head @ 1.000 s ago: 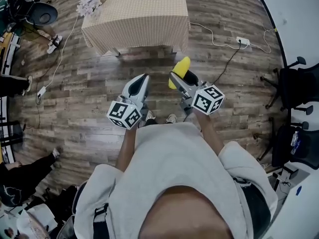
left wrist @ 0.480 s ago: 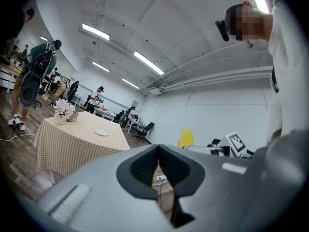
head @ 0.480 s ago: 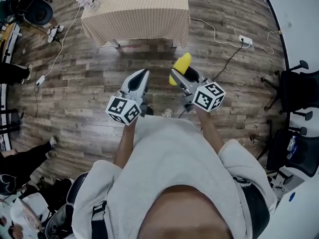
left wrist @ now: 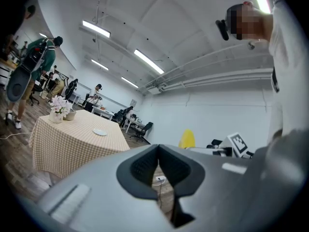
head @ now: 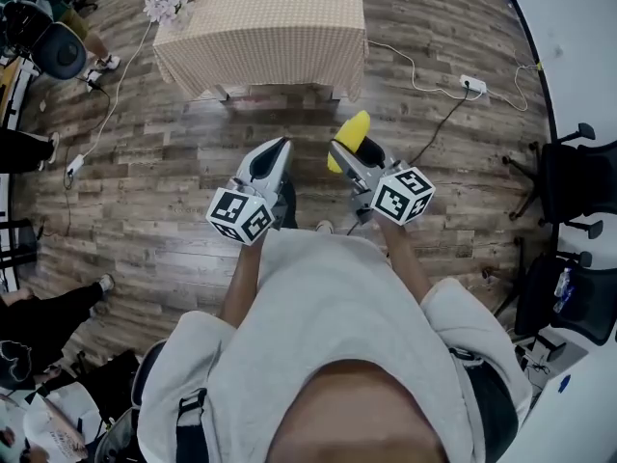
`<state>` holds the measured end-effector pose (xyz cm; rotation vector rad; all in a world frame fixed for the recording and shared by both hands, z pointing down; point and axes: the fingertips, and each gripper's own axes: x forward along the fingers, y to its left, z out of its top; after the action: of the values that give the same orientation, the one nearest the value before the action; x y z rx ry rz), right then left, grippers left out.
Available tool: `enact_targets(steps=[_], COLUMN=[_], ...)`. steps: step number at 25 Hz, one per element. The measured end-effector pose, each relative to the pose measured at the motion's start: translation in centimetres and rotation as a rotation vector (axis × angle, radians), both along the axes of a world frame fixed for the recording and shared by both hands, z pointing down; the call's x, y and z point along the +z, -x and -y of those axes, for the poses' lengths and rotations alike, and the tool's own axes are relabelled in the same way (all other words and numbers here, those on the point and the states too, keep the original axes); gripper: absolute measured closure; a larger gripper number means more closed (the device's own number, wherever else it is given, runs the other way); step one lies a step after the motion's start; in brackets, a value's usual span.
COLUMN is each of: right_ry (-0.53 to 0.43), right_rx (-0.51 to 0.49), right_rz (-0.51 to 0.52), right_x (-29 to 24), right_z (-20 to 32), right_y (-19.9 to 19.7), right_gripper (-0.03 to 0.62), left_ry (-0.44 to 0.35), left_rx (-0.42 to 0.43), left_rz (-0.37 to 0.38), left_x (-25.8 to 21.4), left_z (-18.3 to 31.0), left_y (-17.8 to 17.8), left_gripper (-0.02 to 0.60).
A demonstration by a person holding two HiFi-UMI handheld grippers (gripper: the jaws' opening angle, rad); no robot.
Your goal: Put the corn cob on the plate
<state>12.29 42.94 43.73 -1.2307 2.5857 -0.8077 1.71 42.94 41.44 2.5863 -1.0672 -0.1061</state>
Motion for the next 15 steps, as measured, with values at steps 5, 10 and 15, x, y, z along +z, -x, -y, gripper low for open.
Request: enact_targets(steps=[5,10,15], right_ry=[0.007,0.018,0.035], right_rx=[0.031,0.031,0.039], right_rz=[-0.003,-0.015,-0.034], right_x=[0.9,1.1,1.2], right_z=[4.0,9.0,15.0], right_y=[0.6,2.3,4.3], right_gripper=[0.347,0.346,0.345], left_ry=[0.001,0.013,0.025], left_rx=[0.025,0.018,0.033], left_rz=[-0.005,-0.022,-0.039], left_x=[0.6,1.1,1.1], left_z=[4.2,9.6,15.6], left_y=[0.6,2.6,4.3], left_gripper=[0.574,0.574,0.574])
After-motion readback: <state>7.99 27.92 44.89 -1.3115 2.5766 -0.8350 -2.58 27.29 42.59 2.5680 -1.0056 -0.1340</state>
